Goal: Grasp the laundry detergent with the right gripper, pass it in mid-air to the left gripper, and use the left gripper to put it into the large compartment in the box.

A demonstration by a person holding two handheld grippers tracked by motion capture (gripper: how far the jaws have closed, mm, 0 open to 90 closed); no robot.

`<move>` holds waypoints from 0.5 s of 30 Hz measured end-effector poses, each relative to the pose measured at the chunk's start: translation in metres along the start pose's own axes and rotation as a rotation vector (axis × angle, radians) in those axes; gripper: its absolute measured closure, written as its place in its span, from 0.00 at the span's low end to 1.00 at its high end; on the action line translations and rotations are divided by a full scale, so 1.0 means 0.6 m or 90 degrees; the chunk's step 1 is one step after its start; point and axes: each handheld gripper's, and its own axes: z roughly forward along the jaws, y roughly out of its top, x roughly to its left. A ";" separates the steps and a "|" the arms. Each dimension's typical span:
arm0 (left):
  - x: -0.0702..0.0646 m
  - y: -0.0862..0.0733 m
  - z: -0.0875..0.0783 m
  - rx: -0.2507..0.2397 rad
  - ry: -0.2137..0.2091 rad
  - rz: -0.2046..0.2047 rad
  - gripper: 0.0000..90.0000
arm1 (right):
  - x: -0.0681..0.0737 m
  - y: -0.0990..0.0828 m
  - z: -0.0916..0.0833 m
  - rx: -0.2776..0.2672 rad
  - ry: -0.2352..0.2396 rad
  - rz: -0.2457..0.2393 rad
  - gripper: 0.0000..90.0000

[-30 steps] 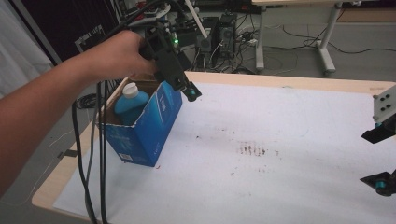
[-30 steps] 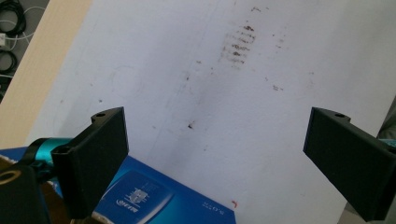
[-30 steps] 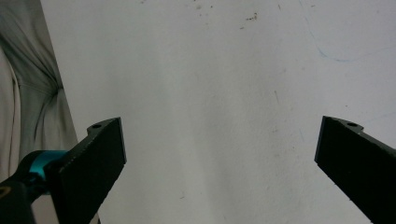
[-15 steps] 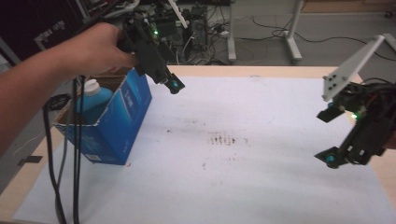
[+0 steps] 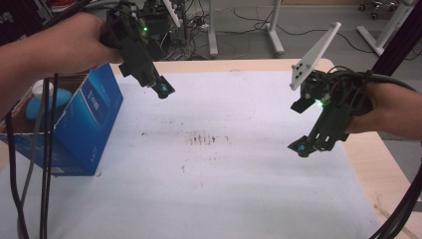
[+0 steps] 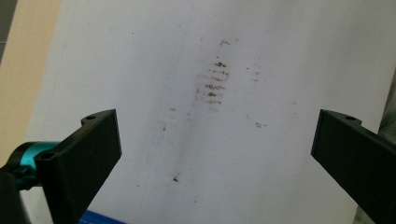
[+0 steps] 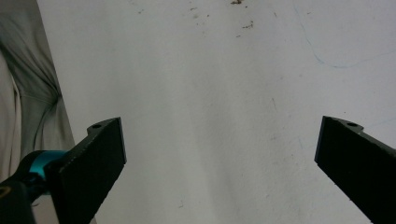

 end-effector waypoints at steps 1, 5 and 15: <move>0.000 0.002 0.004 0.002 -0.002 0.002 0.02 | 0.000 0.000 0.000 0.000 0.000 0.001 0.01; -0.003 0.009 0.020 0.013 -0.010 0.007 0.02 | -0.001 0.001 0.002 0.001 -0.001 0.002 0.01; -0.011 0.027 0.058 0.026 -0.041 0.019 0.02 | 0.002 0.003 0.001 0.001 -0.003 0.001 0.01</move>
